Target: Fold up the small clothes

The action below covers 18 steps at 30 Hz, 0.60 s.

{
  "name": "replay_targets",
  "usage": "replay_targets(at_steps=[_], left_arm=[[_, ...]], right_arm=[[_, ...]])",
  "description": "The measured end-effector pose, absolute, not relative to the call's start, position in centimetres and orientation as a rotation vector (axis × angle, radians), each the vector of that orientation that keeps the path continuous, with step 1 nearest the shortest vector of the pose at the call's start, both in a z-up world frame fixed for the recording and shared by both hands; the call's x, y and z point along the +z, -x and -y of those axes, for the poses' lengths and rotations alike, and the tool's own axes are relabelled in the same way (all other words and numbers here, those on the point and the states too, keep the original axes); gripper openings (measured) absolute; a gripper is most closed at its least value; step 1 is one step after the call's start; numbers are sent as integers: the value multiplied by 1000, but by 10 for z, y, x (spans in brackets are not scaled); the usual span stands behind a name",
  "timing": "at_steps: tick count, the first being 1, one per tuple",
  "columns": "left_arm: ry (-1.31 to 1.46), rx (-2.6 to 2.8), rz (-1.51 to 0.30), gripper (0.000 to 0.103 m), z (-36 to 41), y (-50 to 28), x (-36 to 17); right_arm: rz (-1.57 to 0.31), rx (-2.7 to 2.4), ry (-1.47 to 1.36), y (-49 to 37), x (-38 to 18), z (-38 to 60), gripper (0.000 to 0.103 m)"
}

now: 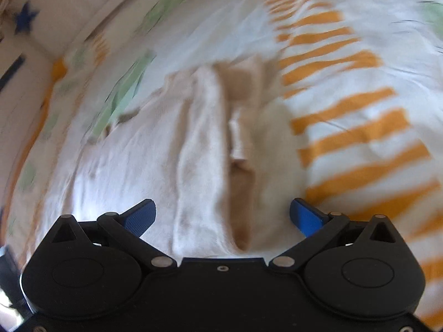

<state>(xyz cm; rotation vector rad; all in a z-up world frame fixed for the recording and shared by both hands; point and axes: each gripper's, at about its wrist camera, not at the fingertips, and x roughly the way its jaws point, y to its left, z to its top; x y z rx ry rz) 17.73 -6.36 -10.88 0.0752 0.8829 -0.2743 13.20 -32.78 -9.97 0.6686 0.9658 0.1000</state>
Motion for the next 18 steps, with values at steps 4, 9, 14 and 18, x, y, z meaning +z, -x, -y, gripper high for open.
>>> replay_targets(at_steps=[4,9,14,18], left_arm=[[-71,-279,-885,93,63,-178,-109],[-68,-279,-890,94,63,-179,-109],[-70,-270,-894,97,66,-179,-109],[-69,-272,-901,97,66,-181,-109]], right_arm=[[-980,157,-888,-149,-117,353,103],[-989,242,-1123,-166,-137,386,103],[-938,286,-1132,-180,-139,387,103],[-865,352,-1043,-191,-137,373,103]])
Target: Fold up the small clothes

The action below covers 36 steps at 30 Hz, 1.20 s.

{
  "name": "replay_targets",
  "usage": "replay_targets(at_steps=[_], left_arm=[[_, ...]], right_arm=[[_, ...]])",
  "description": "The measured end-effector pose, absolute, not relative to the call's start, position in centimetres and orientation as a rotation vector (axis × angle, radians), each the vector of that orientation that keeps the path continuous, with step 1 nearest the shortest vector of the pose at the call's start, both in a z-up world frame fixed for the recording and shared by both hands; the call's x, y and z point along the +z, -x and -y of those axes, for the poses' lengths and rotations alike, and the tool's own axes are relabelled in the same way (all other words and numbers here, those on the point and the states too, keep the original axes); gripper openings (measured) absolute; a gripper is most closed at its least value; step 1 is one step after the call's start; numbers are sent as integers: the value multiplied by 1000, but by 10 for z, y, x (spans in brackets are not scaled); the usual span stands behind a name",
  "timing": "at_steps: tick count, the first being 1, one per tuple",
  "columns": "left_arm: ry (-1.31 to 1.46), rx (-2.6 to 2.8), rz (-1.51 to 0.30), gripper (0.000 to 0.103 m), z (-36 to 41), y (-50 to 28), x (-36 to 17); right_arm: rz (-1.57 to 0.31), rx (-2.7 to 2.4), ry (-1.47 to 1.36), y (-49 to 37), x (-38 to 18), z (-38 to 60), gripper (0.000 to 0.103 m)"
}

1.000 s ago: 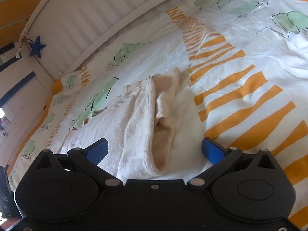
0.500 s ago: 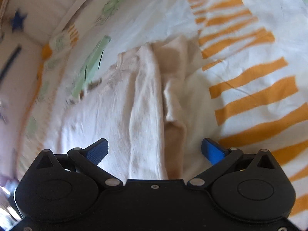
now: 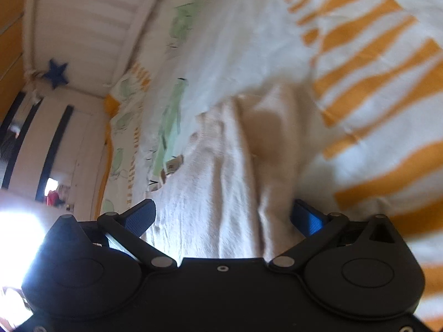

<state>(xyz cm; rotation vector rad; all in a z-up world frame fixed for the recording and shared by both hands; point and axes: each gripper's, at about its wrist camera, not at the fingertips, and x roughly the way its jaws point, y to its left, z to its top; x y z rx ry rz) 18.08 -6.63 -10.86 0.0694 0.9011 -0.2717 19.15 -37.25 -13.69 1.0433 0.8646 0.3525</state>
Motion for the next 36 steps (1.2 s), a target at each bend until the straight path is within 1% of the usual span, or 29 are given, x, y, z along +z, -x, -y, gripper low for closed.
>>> replay_targets(at_steps=[7,16,18,19,20,22,25,29,36], left_arm=[[-66,-267,-897,97,66,-181,-110],[-51,-281,-886,97,62,-181,-106],[-40,-280,-885,95,60,-182,-101],[-36,-277,-880,89,59,-183,-97],[-38,-272,-871,87,59,-183,-93],[-50,-254,-832,86,58,-186,-81],[-59,-244,-784,86,58,-198,-65],[-50,-218,-789,86,62,-229,-58],[-33,-165,-884,86,70,-277,-79]], right_arm=[[-783,424,-937,-196,-131,360,103],[-724,420,-779,-188,-126,345,103],[-727,426,-740,-187,-124,342,103],[-728,428,-733,-187,-123,342,103],[-729,428,-736,-187,-123,342,103],[-734,431,-760,-187,-124,346,103],[-741,438,-793,-190,-125,350,103],[-752,441,-802,-192,-126,352,103],[-759,450,-802,-192,-126,353,103]])
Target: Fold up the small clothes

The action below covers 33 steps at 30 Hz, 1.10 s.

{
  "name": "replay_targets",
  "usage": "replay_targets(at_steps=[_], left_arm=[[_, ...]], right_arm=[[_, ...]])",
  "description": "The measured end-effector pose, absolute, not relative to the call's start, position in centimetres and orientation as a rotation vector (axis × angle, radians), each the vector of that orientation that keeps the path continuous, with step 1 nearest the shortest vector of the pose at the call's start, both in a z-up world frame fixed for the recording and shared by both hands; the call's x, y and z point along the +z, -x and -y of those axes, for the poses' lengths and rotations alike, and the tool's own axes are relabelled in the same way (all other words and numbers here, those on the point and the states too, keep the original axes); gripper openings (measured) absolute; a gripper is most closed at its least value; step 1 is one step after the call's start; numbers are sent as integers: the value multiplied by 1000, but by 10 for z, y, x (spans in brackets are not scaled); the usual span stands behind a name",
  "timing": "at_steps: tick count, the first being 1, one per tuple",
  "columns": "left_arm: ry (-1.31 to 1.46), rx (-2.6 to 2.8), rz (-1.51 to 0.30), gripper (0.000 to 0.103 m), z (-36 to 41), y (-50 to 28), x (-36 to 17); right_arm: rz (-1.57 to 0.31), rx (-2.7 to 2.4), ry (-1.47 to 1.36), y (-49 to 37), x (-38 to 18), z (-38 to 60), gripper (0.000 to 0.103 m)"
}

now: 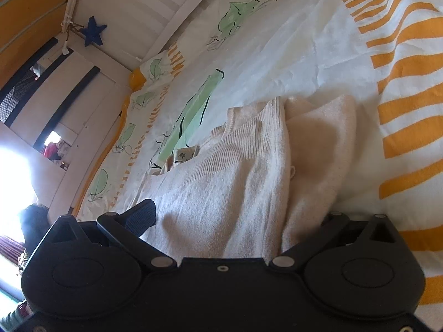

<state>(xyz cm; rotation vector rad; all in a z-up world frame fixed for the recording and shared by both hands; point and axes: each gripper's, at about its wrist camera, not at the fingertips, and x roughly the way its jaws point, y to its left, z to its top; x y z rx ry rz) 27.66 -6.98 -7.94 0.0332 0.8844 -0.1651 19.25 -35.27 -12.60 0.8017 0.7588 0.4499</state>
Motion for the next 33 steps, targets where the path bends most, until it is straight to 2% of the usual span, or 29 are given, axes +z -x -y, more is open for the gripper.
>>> replay_targets(at_steps=[5,12,27,31,33], left_arm=[[-71,-154,-903,90,76,-286,-95],[-98,-151,-886,86,80,-293,-83],[-84,-115,-927,89,89,-335,-97],[-91,-120,-912,82,89,-327,-86],[-100,-142,-903,82,89,-316,-81]], right_arm=[[-769,457,-828,-195,-127,354,103],[-773,458,-831,-196,-127,355,103],[-782,467,-847,-197,-128,356,103],[-781,467,-843,-196,-128,356,103],[-781,467,-842,-196,-128,356,103]])
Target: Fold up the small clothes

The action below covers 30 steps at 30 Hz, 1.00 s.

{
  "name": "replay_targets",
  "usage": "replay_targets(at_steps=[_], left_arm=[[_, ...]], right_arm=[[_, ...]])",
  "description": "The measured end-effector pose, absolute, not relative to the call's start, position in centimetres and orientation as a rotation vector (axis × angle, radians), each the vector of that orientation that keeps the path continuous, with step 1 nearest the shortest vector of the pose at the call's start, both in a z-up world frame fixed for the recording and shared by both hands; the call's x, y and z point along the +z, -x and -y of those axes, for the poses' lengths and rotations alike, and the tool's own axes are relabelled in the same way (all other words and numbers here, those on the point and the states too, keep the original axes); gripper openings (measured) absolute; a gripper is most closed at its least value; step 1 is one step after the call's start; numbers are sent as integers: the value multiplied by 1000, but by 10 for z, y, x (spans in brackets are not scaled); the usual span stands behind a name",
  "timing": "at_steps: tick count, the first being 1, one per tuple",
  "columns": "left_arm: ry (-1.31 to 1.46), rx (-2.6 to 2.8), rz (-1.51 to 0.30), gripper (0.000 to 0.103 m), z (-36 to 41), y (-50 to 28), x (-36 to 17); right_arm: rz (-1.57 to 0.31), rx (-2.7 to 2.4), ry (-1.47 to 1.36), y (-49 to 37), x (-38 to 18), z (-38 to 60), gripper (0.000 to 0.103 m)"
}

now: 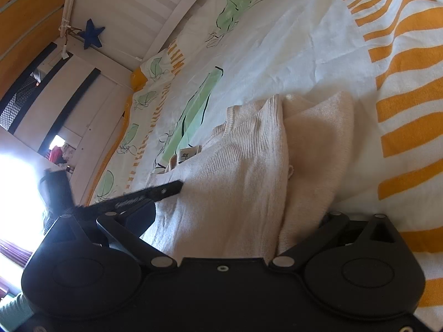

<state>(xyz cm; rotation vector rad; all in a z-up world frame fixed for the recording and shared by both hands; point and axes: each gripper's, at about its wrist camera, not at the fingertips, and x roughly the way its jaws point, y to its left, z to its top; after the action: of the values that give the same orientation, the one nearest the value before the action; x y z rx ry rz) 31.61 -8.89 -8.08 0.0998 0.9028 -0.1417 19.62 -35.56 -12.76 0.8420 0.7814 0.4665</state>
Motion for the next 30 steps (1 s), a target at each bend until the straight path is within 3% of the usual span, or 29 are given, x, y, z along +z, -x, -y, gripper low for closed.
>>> replay_targets(at_steps=[14,30], left_arm=[[-53,-186,-932,82,62,-233,-82],[-42,-194,-951,87,62,-228,-99]], right_arm=[[-779,480,-840,-195,-128,357,103],[-778,487,-837,-194,-129,358,102]])
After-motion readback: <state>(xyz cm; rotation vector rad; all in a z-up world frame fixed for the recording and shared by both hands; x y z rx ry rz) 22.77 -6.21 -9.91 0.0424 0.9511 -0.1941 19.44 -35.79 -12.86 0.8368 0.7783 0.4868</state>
